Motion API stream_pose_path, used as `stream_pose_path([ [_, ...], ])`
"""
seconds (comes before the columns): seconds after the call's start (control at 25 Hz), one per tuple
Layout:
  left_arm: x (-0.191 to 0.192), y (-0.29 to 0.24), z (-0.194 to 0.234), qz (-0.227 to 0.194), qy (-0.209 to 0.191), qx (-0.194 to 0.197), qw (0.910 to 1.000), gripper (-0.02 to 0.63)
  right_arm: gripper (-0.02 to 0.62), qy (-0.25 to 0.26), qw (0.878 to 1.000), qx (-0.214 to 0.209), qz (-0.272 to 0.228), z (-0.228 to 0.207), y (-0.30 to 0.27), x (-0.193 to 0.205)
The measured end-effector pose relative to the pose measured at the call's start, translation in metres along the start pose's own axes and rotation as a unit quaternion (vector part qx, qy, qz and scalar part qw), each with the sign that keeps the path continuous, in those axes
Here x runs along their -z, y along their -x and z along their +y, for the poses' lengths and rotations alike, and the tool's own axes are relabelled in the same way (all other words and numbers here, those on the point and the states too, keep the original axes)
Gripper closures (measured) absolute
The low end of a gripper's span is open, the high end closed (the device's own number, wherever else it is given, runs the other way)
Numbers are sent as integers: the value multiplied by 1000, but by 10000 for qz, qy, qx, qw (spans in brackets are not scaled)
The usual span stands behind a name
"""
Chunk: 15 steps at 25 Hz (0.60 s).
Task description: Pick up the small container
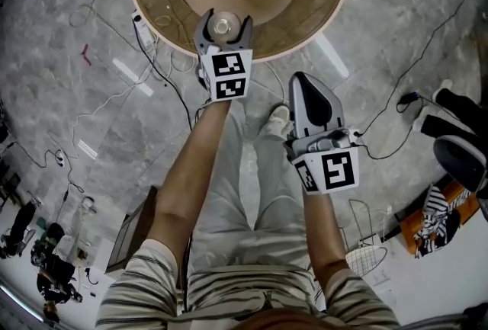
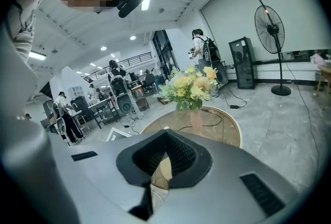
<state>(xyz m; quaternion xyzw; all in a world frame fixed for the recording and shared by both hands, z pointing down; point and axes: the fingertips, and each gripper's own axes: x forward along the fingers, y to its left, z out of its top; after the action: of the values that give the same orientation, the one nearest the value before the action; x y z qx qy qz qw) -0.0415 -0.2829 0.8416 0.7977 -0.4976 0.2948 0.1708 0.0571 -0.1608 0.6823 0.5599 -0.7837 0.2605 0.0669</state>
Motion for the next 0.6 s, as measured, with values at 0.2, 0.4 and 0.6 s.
stream_pose_path([
  [0.2, -31, 42, -5, -95, 163, 9, 9998, 278, 584, 60, 9997, -174, -142, 17, 16, -35],
  [0.4, -64, 85, 0, -178, 482, 32, 9987, 278, 584, 225, 9990, -267, -280, 35, 26, -73],
  [0.6, -95, 144, 0, -311, 562, 90, 9979, 278, 584, 333, 9979, -351, -437, 53, 53, -108],
])
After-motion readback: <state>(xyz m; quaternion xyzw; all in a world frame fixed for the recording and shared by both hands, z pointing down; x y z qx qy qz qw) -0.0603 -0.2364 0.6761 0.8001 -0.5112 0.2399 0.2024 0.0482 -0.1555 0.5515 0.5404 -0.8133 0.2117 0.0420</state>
